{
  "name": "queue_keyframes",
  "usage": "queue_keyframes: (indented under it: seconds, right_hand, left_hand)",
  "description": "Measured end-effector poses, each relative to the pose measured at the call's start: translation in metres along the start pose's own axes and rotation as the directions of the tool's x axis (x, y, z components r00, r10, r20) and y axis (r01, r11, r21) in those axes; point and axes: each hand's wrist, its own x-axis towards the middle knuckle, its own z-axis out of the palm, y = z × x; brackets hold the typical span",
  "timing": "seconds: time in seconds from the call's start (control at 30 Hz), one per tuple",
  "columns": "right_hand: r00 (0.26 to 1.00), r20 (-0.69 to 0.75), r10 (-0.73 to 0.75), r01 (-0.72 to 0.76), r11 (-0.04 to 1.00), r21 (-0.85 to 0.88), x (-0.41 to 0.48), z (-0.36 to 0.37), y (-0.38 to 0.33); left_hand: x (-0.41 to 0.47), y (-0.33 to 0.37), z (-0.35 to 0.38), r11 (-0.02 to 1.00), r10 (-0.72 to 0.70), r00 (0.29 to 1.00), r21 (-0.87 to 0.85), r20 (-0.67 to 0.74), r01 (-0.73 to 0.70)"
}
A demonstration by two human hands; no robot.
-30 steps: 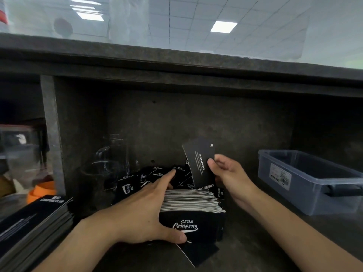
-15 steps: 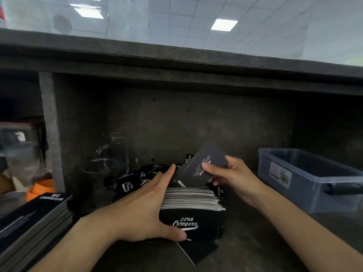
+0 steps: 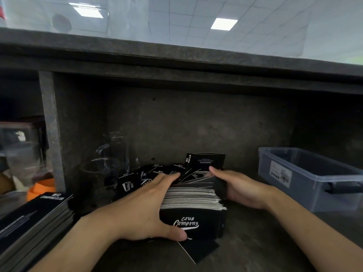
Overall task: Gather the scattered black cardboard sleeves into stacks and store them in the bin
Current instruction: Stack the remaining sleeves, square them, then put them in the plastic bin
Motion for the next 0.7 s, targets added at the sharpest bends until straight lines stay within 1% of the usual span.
queue_keyframes:
  seconds: [0.1, 0.13, 0.23, 0.33, 0.4, 0.43, 0.53, 0.57, 0.6, 0.67, 0.7]
  right_hand:
    - [0.988, 0.147, 0.048, -0.048, 0.999, 0.000, -0.009, -0.005, -0.005]
    - [0.985, 0.165, 0.047, -0.042, 0.999, -0.033, -0.011, -0.005, -0.006]
    - [0.991, 0.129, -0.025, 0.046, 0.986, -0.163, -0.014, -0.003, -0.006]
    - [0.993, 0.047, -0.105, 0.113, 0.972, -0.206, -0.014, -0.003, -0.008]
    - [0.992, 0.013, -0.123, 0.123, 0.969, -0.215, -0.013, 0.002, -0.006]
    - [0.995, 0.015, -0.100, 0.101, 0.968, -0.230, -0.012, 0.007, -0.005]
    - [0.996, -0.031, 0.079, -0.084, 0.955, -0.284, -0.009, 0.023, -0.004]
    - [0.994, -0.039, 0.106, -0.113, 0.950, -0.293, -0.009, 0.026, -0.007]
    - [0.994, -0.030, 0.102, -0.106, 0.948, -0.301, -0.009, 0.026, -0.009]
    - [0.997, 0.043, 0.064, -0.046, 0.945, -0.324, -0.008, 0.022, -0.009]
    - [0.998, 0.046, 0.041, -0.023, 0.941, -0.338, -0.008, 0.018, -0.009]
  left_hand:
    - [0.002, -0.003, 0.001, 1.000, 0.001, 1.000, 0.029, 0.009, -0.002]
    - [0.002, -0.004, 0.002, 0.999, -0.001, 1.000, 0.034, 0.015, 0.001]
    - [0.002, -0.006, 0.003, 0.999, -0.004, 1.000, 0.033, 0.026, 0.003]
    - [0.002, -0.003, 0.003, 1.000, -0.014, 0.999, 0.021, 0.032, 0.013]
    - [0.002, -0.002, 0.002, 1.000, -0.023, 0.999, 0.016, 0.029, 0.023]
    - [0.002, -0.001, 0.002, 0.999, -0.027, 0.999, 0.018, 0.030, 0.027]
    - [0.002, -0.001, 0.002, 0.999, -0.022, 0.999, 0.028, 0.037, 0.021]
    - [0.002, -0.001, 0.002, 0.999, -0.023, 0.999, 0.034, 0.040, 0.021]
    - [0.002, 0.000, 0.002, 0.999, -0.025, 0.999, 0.037, 0.043, 0.023]
    - [0.002, 0.001, 0.002, 0.999, -0.023, 0.999, 0.043, 0.044, 0.021]
    - [0.002, 0.001, 0.001, 0.999, -0.020, 0.999, 0.049, 0.043, 0.018]
